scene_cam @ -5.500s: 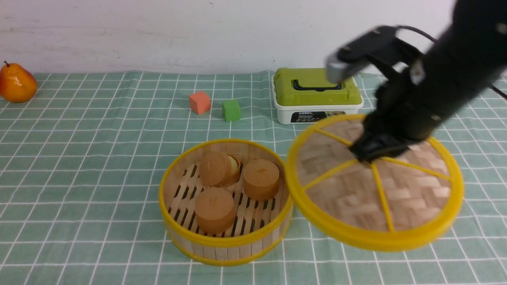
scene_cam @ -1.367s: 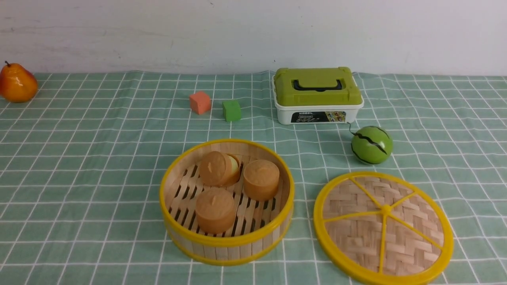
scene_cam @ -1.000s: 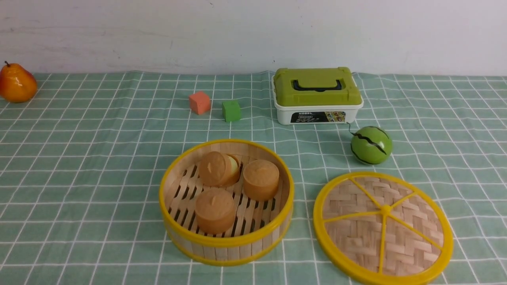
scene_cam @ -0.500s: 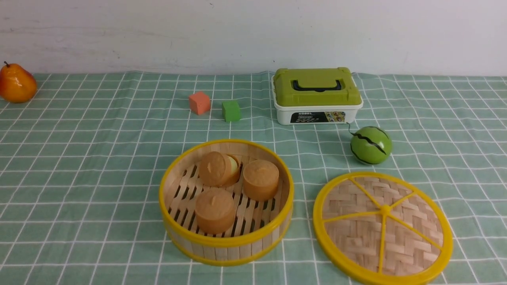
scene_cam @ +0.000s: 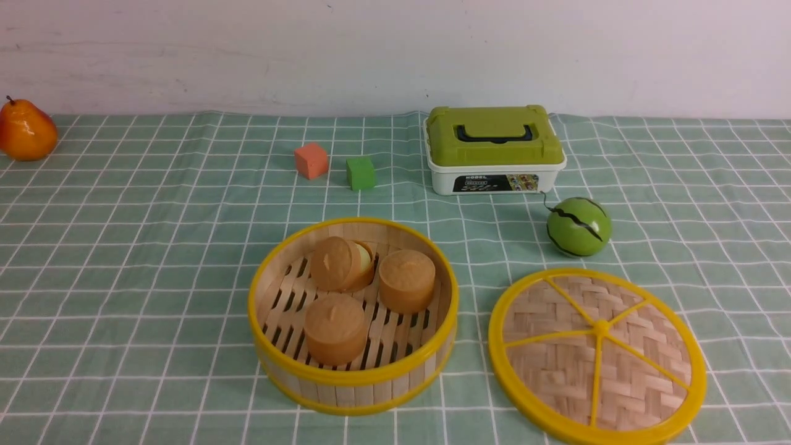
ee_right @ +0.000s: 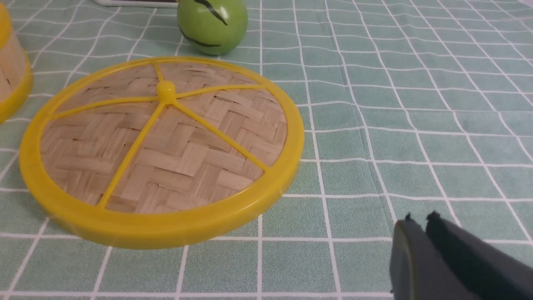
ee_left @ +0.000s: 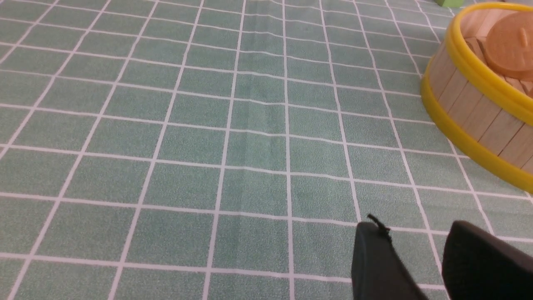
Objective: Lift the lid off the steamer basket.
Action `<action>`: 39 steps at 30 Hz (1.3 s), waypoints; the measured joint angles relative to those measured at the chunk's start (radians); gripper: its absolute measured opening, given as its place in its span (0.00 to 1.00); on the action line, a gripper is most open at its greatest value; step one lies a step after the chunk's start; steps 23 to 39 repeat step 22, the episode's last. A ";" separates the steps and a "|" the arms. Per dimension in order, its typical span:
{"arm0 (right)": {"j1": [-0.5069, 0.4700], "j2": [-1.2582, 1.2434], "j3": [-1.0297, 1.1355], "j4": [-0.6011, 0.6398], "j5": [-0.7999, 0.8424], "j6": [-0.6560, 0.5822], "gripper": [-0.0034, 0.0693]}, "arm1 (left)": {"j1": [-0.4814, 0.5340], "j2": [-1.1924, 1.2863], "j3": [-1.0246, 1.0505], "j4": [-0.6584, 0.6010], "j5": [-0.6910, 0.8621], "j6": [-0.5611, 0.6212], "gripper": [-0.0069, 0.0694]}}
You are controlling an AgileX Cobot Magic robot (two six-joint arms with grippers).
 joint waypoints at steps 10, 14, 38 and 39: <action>0.000 0.000 0.000 0.000 0.000 0.000 0.10 | 0.000 0.000 0.000 0.000 0.000 0.000 0.40; 0.000 0.000 0.000 0.000 0.000 0.000 0.11 | 0.000 0.000 0.000 0.000 0.000 0.000 0.40; 0.000 0.000 0.000 0.000 0.000 0.000 0.12 | 0.000 0.000 0.000 0.000 0.000 0.000 0.40; 0.000 0.000 0.000 0.000 0.000 0.000 0.12 | 0.000 0.000 0.000 0.000 0.000 0.000 0.40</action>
